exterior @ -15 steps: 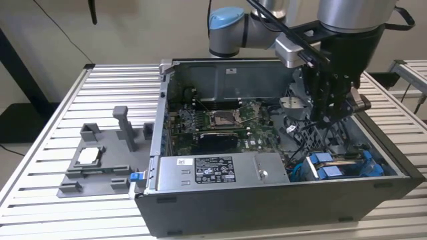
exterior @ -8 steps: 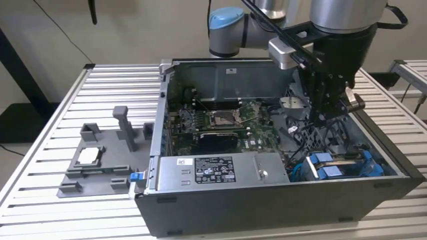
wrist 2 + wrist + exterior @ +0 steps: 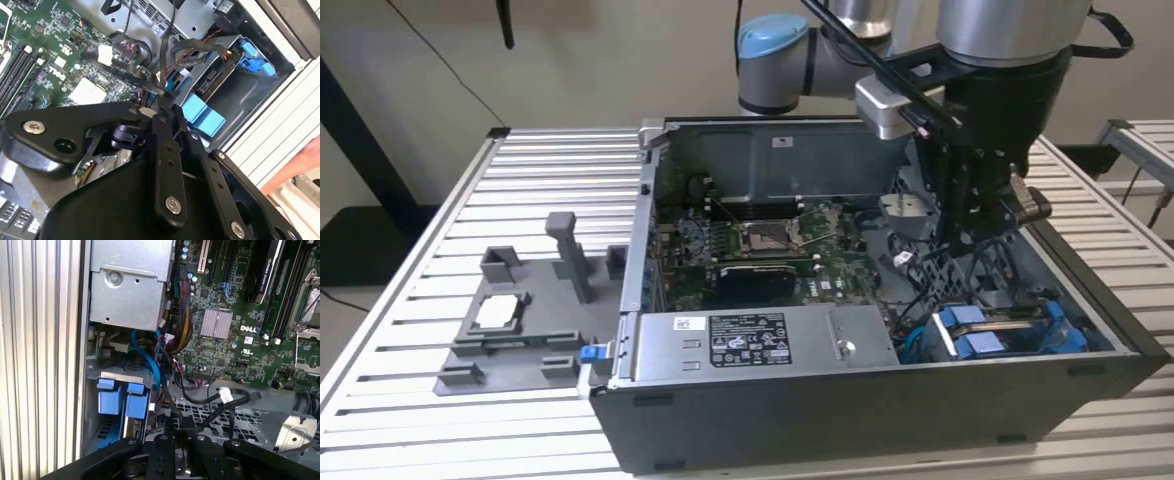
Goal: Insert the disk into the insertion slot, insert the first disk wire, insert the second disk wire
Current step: 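Insert the second disk wire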
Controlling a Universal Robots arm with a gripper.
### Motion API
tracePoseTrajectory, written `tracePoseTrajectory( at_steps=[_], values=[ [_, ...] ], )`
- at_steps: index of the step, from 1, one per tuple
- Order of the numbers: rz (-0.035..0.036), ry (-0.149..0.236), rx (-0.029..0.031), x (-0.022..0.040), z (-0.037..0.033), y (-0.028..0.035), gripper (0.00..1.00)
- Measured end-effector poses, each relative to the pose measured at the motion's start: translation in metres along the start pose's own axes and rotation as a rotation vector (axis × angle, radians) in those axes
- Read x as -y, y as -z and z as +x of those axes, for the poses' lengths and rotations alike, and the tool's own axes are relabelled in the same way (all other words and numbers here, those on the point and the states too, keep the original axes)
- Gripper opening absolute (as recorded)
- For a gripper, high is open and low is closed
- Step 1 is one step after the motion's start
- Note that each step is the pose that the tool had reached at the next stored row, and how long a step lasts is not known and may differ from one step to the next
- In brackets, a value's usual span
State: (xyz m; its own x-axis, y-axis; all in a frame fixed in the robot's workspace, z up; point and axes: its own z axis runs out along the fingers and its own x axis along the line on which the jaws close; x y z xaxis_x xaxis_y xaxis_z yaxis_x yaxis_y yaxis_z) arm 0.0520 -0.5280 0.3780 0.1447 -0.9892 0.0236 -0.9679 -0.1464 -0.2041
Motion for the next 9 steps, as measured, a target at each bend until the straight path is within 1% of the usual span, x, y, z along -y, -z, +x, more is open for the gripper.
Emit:
tracePoseTrajectory(
  at_steps=[1,2,7,9],
  values=[
    [0.0012,0.001,-0.0035,0.0000,-0.0005,-0.0002,0.20],
    [0.0030,0.001,-0.0068,0.0000,-0.0012,-0.0006,0.27],
    [0.0145,0.005,-0.0248,-0.0010,-0.0047,-0.0022,0.27],
    [0.0186,0.004,-0.0295,-0.0021,-0.0053,-0.0026,0.27]
  ],
)
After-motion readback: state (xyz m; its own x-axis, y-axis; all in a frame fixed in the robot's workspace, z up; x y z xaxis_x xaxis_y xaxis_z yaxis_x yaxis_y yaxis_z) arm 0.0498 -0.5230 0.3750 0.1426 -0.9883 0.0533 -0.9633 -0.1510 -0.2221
